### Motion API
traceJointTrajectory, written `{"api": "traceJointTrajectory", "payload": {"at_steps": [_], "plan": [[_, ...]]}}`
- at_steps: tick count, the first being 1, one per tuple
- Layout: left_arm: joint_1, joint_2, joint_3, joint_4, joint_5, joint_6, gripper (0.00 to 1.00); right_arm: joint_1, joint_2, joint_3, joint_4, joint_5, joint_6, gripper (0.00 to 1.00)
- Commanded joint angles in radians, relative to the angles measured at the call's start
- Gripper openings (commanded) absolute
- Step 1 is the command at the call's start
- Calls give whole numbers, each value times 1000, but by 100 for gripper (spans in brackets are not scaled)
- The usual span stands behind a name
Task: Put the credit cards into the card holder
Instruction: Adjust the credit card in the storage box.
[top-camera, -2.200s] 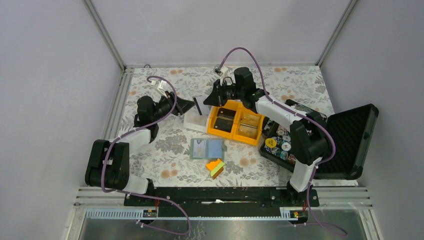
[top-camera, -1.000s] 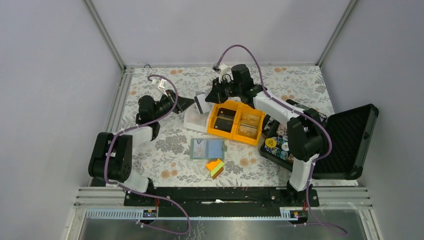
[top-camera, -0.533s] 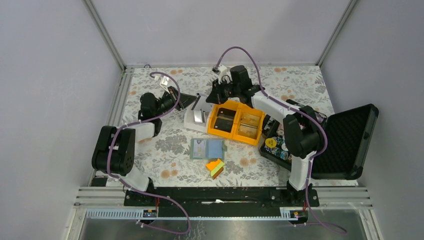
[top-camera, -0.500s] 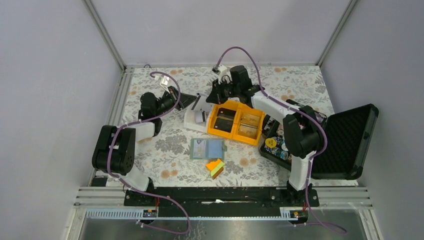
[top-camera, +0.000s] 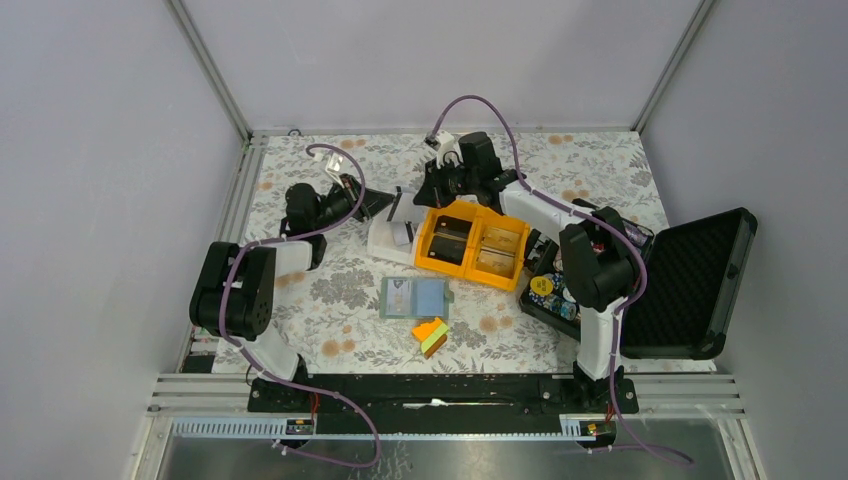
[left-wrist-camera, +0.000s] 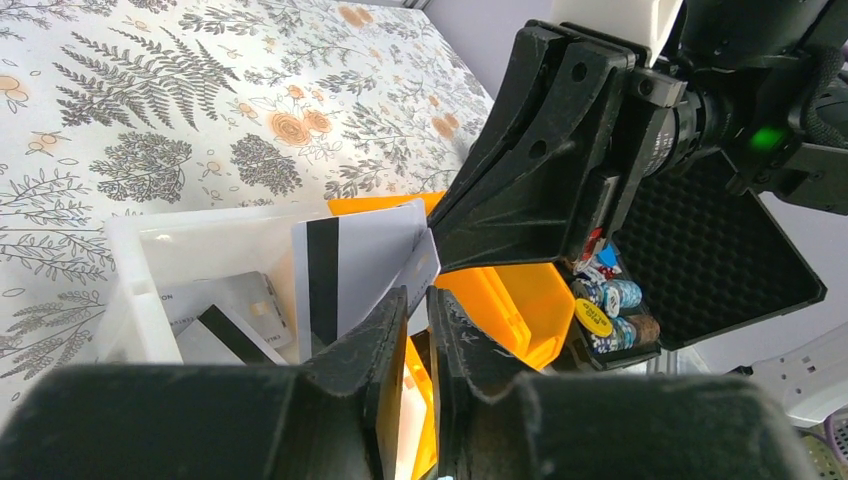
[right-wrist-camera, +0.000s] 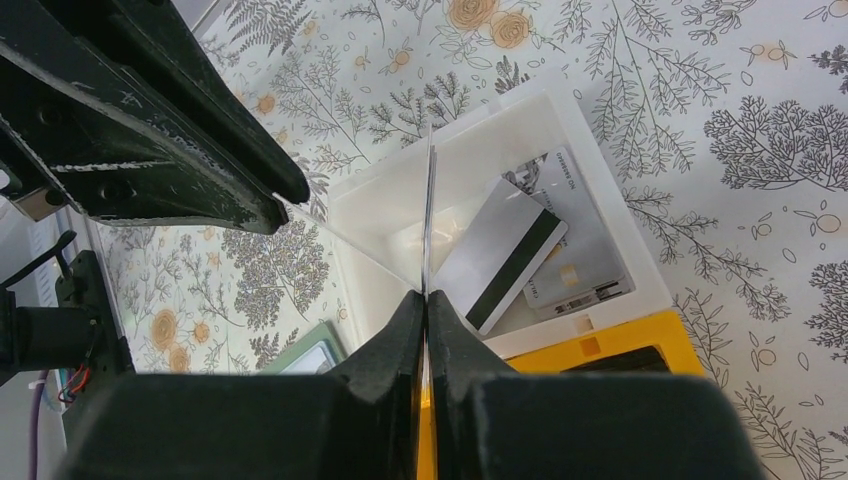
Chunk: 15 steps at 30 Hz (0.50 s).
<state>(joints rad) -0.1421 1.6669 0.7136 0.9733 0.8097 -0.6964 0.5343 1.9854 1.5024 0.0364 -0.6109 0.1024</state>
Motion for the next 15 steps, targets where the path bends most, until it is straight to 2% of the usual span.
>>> {"api": "traceJointTrajectory", "payload": {"at_steps": [1, 7, 12, 15], "plan": [[-21, 16, 46, -28, -2, 66, 18, 12, -8, 47, 82, -72, 16, 0], [-43, 34, 63, -42, -4, 75, 23, 12, -7, 49, 71, -95, 14, 0], [-54, 36, 63, -60, -13, 91, 16, 12, -7, 49, 57, -74, 4, 0], [-54, 11, 47, -84, -42, 120, 19, 12, -2, 56, 34, -28, -7, 0]]}}
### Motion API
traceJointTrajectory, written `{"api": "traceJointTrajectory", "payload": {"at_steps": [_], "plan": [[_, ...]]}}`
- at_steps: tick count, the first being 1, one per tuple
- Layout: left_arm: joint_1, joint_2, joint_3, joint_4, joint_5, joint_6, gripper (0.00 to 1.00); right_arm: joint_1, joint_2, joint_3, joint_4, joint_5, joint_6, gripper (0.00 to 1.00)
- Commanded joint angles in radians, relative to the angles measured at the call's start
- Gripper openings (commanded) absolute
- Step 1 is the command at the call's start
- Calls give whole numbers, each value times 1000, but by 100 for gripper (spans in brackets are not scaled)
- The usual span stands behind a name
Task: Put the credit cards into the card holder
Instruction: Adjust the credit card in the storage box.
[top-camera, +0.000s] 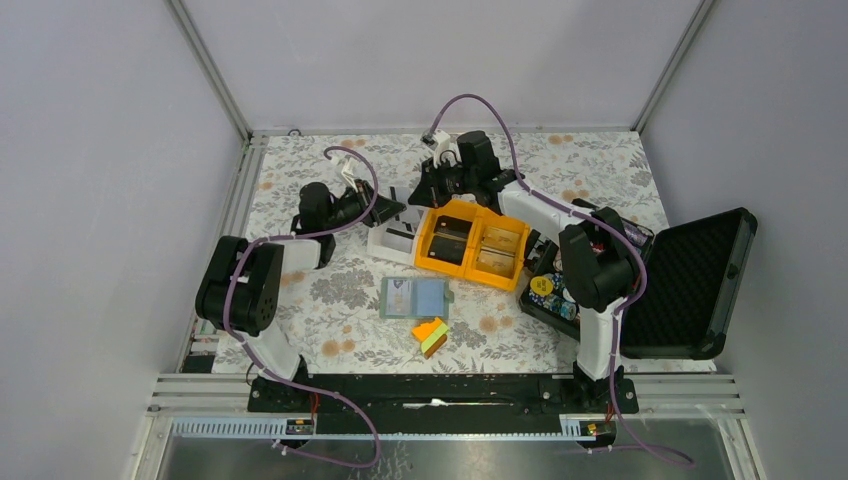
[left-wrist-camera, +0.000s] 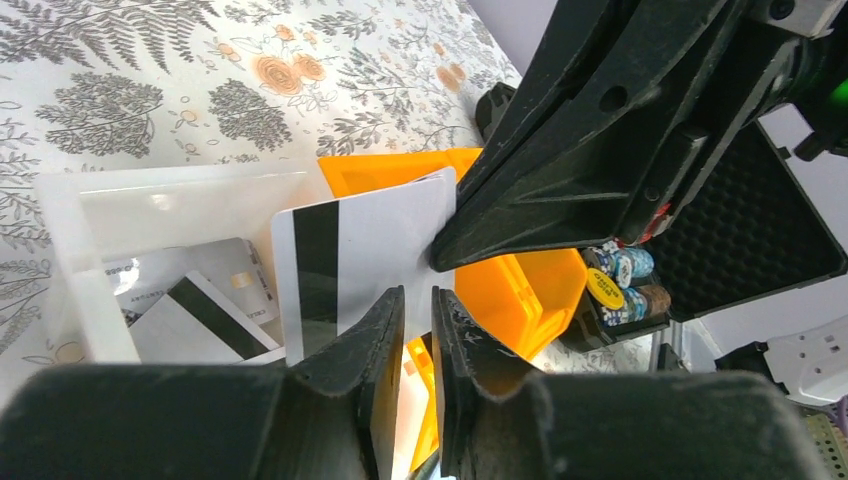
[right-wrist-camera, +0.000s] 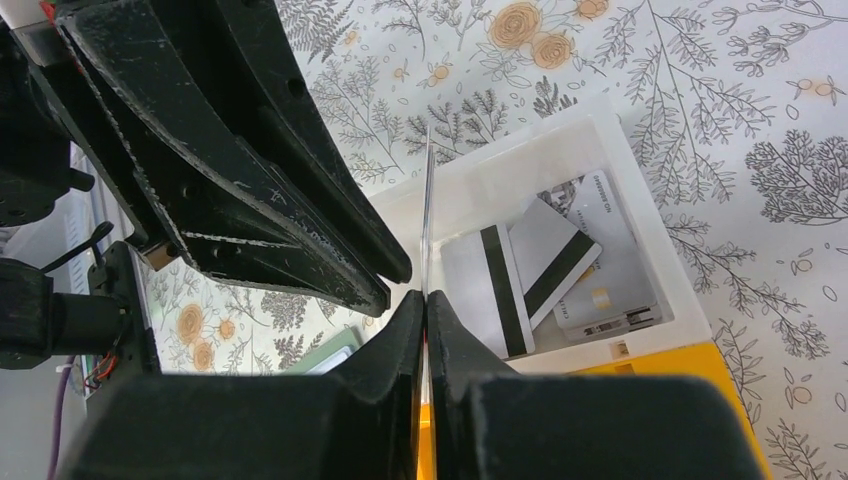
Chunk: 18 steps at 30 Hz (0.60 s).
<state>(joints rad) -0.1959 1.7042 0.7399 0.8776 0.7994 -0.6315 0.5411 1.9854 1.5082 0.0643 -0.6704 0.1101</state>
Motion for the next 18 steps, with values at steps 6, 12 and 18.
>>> {"api": "traceJointTrajectory", "payload": {"at_steps": [6, 12, 18], "plan": [[4, -81, -34, 46, -98, 47, 40, 6, -10, 33, 16, 41, -18, 0], [65, -108, -89, 166, -90, -59, 52, 7, -39, 9, 30, 27, -13, 0], [73, -129, -92, 81, -32, -22, 62, 4, -85, -14, 46, -48, 5, 0]]}}
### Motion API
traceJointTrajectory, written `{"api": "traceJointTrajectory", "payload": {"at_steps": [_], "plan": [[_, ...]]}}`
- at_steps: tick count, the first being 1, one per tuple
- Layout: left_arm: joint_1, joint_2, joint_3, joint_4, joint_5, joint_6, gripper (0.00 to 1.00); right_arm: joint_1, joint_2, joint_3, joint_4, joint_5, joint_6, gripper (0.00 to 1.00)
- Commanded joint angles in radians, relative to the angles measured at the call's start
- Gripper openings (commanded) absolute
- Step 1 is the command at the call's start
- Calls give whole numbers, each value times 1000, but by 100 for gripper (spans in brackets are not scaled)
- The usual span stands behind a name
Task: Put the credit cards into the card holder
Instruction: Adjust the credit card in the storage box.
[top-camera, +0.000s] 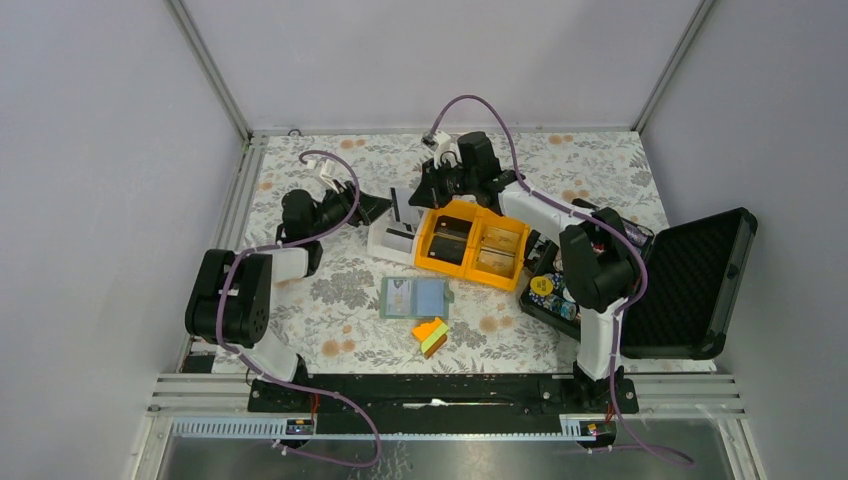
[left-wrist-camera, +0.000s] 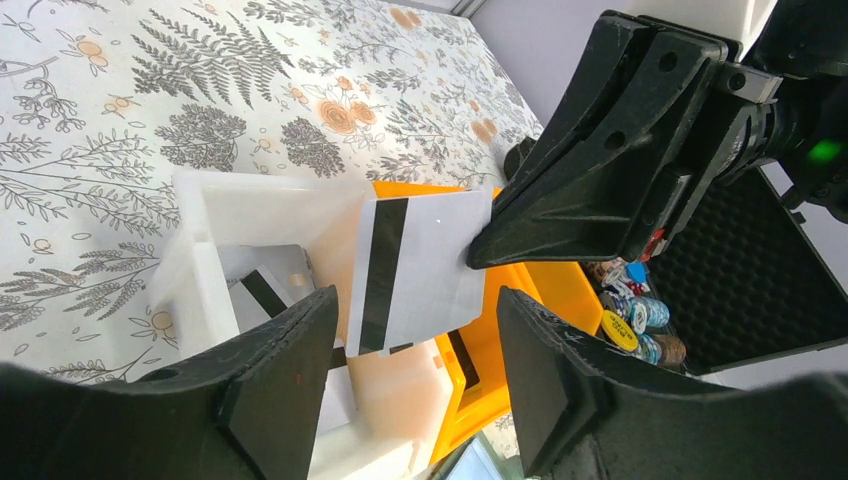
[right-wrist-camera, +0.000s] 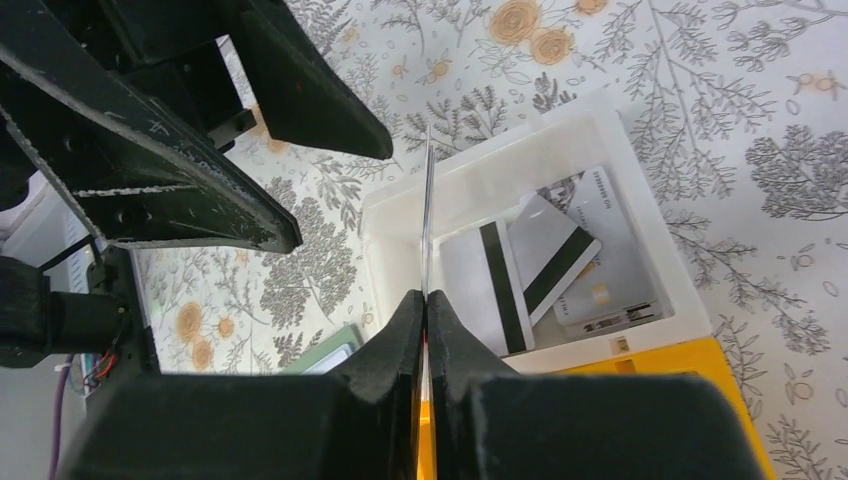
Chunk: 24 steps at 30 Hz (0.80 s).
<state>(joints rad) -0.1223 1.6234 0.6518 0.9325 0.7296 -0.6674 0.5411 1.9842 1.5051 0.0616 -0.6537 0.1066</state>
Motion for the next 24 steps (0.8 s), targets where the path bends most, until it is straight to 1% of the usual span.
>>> {"api": "traceJointTrajectory", "payload": {"at_steps": [1, 5, 9, 11, 13, 15, 22, 24], "plan": [[1, -61, -12, 19, 38, 20, 63, 3, -92, -14, 52, -79, 13, 0], [3, -101, -13, -56, 62, 52, 69, 0, -125, -24, 52, -140, 24, 0], [3, -115, -8, -96, 92, 61, 68, -1, -154, -32, 50, -169, 25, 0], [3, -126, -14, -98, 100, 60, 62, -3, -162, -33, 51, -182, 27, 0], [3, -130, -16, -90, 119, 51, 53, -3, -166, -33, 52, -194, 31, 0], [3, -132, -23, -61, 141, 29, 47, -3, -169, -33, 52, -201, 33, 0], [3, -129, -35, -4, 182, -9, 31, -4, -176, -35, 51, -213, 37, 0], [3, -126, -39, 27, 194, -32, 30, -4, -176, -35, 51, -209, 36, 0]]}}
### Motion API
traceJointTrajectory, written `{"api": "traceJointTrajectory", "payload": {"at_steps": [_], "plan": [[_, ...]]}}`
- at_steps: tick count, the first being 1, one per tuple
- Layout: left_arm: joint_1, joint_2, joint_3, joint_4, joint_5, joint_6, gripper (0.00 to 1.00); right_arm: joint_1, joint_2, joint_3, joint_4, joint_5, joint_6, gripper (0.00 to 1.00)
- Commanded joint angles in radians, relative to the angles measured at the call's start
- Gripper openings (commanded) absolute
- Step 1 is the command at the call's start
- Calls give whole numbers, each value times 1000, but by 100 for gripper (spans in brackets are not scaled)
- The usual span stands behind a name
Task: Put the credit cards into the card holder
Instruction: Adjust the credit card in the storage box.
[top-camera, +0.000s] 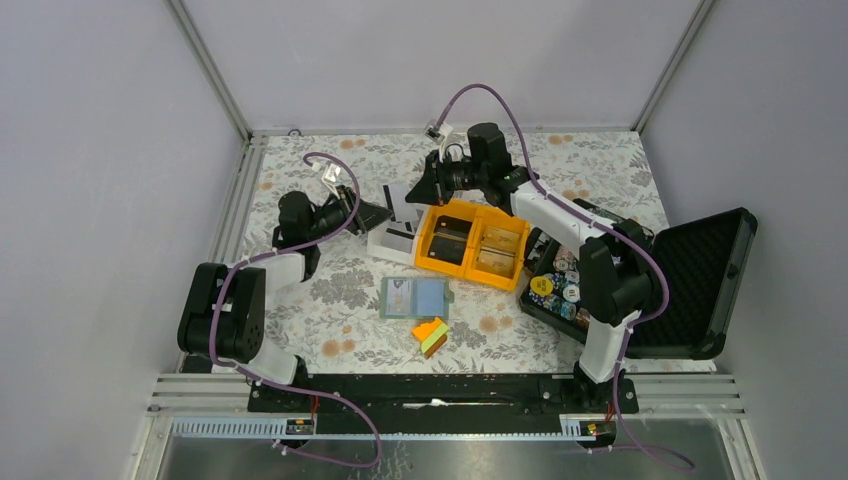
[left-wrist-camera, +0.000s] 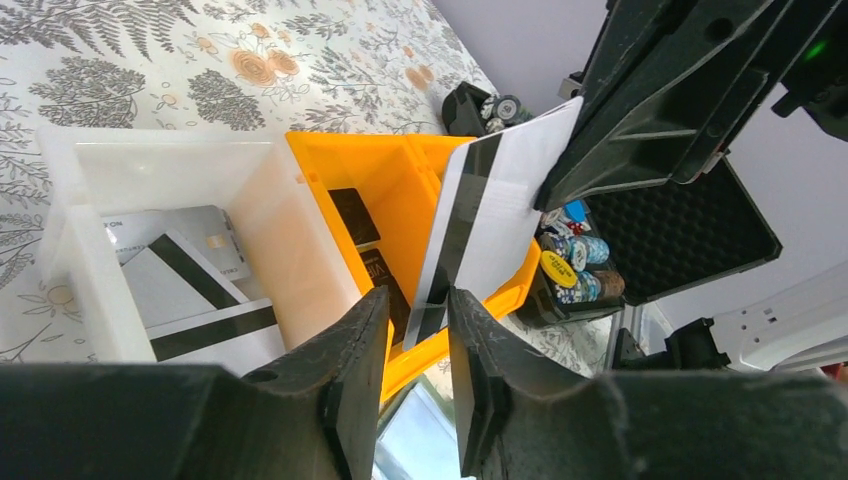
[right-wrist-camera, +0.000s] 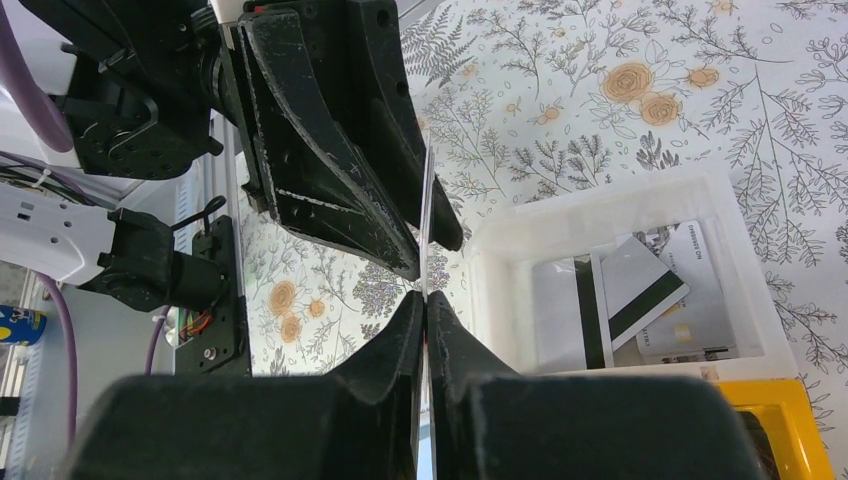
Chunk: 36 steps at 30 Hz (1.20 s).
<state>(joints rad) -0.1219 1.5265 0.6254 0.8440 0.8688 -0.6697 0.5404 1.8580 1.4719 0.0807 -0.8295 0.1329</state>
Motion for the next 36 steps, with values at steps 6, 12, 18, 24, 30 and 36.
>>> {"api": "traceJointTrajectory", "payload": {"at_steps": [6, 12, 18, 24, 30, 36], "plan": [[2, -12, -23, 207, 83, -89, 23, -4, -44, -1, 33, -25, 12, 0], [3, -7, -34, 244, 80, -107, 0, -6, -42, -6, 18, 51, -6, 0], [15, -37, -42, 174, 57, -53, 0, -17, -25, -5, -1, 95, -26, 0], [39, -112, -66, 32, -42, 62, 0, -22, -15, 0, -24, 234, -16, 0], [39, -176, -65, -78, -106, 123, 0, -14, 24, 35, -59, 320, 28, 0], [38, -219, -61, -161, -234, 41, 0, 28, 104, 139, -177, 450, 92, 0]]}}
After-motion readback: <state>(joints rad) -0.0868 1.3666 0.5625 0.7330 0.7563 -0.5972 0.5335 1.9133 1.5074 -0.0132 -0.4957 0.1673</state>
